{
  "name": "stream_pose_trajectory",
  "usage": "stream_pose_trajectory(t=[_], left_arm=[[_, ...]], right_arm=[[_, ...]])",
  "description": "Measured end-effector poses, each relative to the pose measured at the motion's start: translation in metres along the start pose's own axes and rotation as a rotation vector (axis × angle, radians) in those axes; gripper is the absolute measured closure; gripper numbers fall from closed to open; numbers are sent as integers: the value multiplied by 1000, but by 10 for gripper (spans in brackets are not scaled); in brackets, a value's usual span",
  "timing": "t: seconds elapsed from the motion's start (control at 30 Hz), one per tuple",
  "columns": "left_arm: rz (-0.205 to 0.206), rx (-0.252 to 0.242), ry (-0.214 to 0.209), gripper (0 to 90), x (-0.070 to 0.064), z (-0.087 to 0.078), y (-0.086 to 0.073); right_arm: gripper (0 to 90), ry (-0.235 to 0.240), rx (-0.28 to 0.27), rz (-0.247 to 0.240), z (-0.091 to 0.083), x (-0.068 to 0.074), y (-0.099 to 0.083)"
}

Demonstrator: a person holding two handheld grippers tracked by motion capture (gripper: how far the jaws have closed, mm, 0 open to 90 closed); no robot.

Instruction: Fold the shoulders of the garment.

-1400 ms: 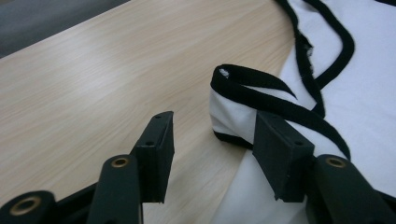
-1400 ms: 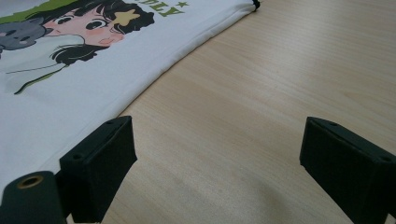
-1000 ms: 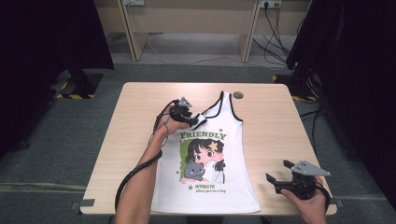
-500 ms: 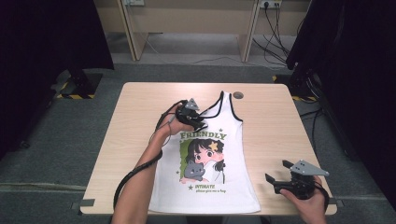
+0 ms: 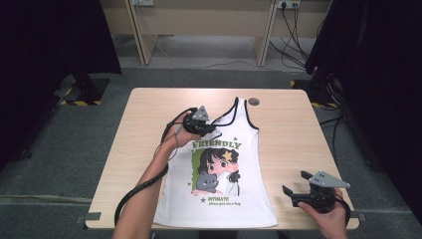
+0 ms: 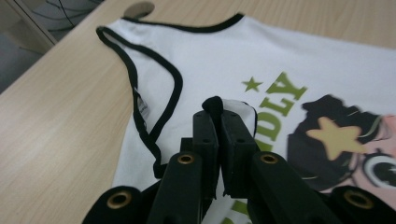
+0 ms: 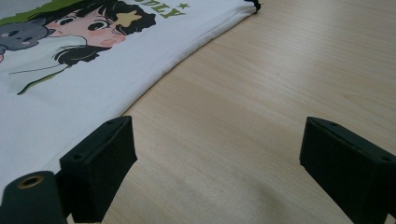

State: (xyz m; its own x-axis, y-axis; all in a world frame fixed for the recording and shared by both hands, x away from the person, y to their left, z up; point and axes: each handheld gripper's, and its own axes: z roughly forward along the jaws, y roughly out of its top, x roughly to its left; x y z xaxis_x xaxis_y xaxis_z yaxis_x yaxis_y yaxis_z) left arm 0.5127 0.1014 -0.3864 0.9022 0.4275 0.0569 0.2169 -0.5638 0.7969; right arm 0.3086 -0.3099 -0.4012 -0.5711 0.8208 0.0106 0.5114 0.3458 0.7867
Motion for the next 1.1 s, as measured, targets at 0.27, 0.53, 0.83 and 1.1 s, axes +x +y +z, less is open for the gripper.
stream_pose_trajectory(t=[0.27, 0.53, 0.83, 1.1], left_arm=[[82, 47, -29, 829, -33, -25, -23], [94, 108, -57, 788, -48, -29, -51], [-9, 5, -17, 604, -33, -50, -47], [-42, 117, 72, 519, -32, -12, -33]], right_arm=[[109, 0, 7, -5, 2, 1, 0], [108, 1, 11, -8, 3, 2, 0], [102, 2, 9, -2, 3, 2, 0], [101, -3, 11, 4, 3, 0, 0]])
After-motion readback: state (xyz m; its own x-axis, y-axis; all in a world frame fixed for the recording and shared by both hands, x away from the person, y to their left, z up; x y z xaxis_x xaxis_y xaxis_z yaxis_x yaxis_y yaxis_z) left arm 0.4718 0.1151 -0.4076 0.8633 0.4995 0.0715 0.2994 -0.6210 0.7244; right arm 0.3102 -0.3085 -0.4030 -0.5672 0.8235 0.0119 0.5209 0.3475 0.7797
